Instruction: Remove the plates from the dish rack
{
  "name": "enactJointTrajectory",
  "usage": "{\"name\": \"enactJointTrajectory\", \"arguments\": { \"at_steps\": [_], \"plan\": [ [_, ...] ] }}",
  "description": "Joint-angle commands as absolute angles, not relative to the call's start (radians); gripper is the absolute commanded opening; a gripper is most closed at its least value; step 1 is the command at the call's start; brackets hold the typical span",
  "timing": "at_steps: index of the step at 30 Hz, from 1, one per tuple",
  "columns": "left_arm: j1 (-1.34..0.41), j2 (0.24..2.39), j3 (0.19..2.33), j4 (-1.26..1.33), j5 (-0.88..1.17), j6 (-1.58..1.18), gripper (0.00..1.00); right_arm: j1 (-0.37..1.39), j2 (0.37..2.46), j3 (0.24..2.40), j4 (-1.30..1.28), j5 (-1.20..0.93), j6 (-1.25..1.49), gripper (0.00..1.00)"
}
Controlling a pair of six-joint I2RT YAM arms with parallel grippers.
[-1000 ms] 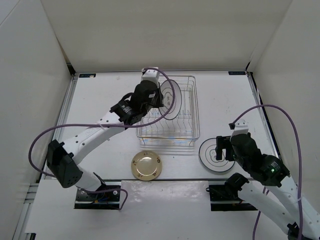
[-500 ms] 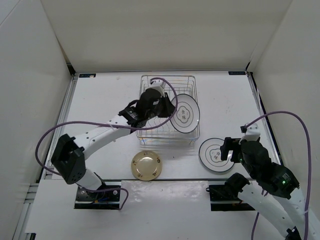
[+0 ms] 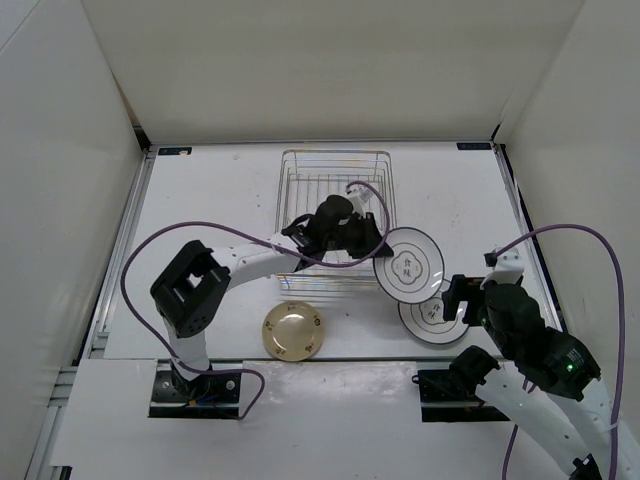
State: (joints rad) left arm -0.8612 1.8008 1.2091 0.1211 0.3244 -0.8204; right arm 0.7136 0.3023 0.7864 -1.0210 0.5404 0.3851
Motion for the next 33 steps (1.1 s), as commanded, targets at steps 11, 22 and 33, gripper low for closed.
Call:
{"name": "enactJointTrajectory", "arguments": {
  "at_steps": [11,22,33],
  "plan": [
    [-0.966,1.856,1.287,0.106,0.388,-0.828,0.16,0.709,0.307,0.772,-1.009,0.560,0.393,0.90],
    [-1.029,2.026,1.427,0.031,0.324,-0.801,0.22,0.712,0.310,0.773,-1.009,0.557,0.391,0.90],
    [-1.025,2.036,1.459,0.005,0.278,-0.801,1.00,0.710,0.308,0.772,-1.003,0.546,0.385,0.90]
  ]
}}
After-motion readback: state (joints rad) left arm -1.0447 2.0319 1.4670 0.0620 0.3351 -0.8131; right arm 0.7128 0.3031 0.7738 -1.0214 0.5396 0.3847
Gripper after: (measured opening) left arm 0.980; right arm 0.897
